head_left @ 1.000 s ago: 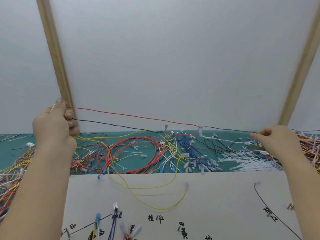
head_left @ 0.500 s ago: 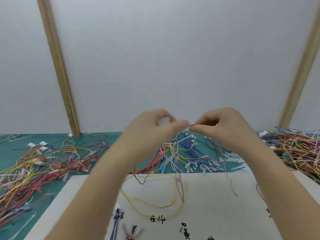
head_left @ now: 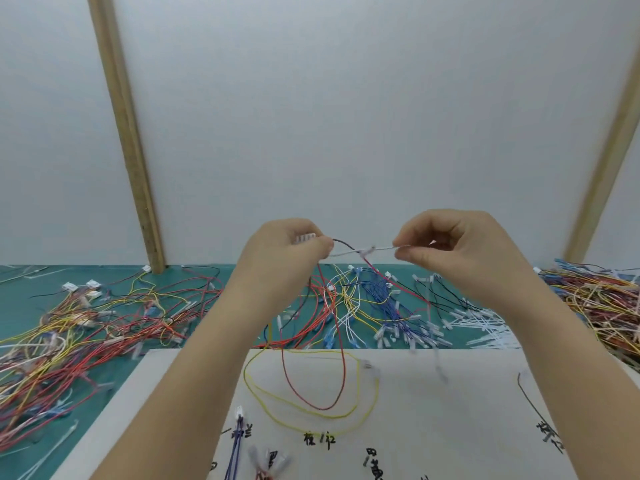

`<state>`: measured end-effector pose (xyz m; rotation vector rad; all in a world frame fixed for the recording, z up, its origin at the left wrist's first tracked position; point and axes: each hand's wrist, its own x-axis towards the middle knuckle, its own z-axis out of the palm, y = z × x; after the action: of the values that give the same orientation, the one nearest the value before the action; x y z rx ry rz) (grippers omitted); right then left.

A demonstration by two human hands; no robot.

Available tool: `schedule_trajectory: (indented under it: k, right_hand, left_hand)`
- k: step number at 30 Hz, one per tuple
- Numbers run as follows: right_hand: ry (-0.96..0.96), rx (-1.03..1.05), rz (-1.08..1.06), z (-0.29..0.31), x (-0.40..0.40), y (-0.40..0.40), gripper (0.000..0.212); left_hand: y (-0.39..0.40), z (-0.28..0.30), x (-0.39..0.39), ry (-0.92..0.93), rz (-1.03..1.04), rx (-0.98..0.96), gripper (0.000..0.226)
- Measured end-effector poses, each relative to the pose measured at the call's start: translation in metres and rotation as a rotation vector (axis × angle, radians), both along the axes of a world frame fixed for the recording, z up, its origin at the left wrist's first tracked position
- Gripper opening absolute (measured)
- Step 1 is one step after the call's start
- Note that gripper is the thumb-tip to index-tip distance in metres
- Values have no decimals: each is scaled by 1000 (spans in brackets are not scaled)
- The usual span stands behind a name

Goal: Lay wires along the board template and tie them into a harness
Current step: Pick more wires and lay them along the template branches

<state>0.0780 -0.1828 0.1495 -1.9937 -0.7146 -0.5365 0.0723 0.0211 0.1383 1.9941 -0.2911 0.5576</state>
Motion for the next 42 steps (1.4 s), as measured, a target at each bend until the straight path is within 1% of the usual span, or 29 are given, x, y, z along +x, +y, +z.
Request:
schedule_trajectory:
  k: [3, 5, 9, 10, 12, 14, 16, 18, 20, 22, 23, 25, 27, 29, 31, 32, 34, 36, 37, 39, 42]
  right_hand:
    - [-3, 137, 9, 5, 0, -10, 38]
    - [30, 252, 33, 7, 0, -15, 40]
    - [152, 616, 139, 7, 4, -23, 29]
    - [163, 672, 122, 7, 6, -25, 25]
    - [144, 696, 46, 4, 9, -26, 24]
    - [72, 623, -53, 2, 12, -27, 23]
    - [2, 494, -123, 1, 12, -28, 24]
    - [17, 409, -85, 3, 11, -32, 30]
    - [93, 308, 8, 5, 6, -33, 37]
    - [129, 179, 68, 7, 1, -27, 39]
    - [131, 118, 87, 8, -2, -21, 34]
    - [132, 21, 114, 8, -8, -7, 18]
    - [131, -19, 118, 7, -13, 6, 12]
    - [115, -50, 85, 6, -17, 16, 14]
    - [82, -72, 68, 6, -20, 20, 25]
    - [67, -91, 65, 7, -20, 21, 25]
    - [56, -182, 77, 8, -22, 21, 12]
    - [101, -280, 109, 10, -24, 15, 5]
    - [141, -326, 109, 12, -24, 10, 5]
    - [227, -437, 35, 16, -22, -4, 11]
    - [374, -673, -234, 15, -11, -29, 28]
  left_hand:
    - [10, -1, 5, 10, 49, -84, 22]
    - [16, -3, 9, 35, 79, -97, 26]
    - [21, -7, 14, 82, 122, -53, 29]
    - [22, -8, 15, 87, 121, -50, 28]
    - [22, -7, 15, 81, 124, -42, 29]
    - [23, -7, 15, 60, 146, -43, 30]
    - [26, -7, 14, 35, 178, -56, 31]
    - [26, -5, 12, 4, 178, -70, 30]
    - [21, -3, 9, -19, 113, -63, 28]
    - [12, -2, 5, -28, 47, -5, 25]
    - [7, -2, 3, -34, 32, 41, 24]
    - [-1, -3, -1, -45, 31, 135, 24]
    - [-5, -3, -3, -51, 42, 221, 25]
    - [-7, -2, -5, -44, 34, 303, 26]
    - [-8, -1, -6, -21, 8, 354, 25]
    - [-8, -1, -6, -19, -1, 362, 24]
    - [-7, 0, -6, -41, 15, 312, 25]
    - [-2, 1, -4, -82, 72, 171, 24]
    - [3, 3, -2, -104, 103, 90, 23]
    - [17, 6, 0, -136, 157, -79, 21]
    - [45, 11, 3, -140, 258, -339, 25]
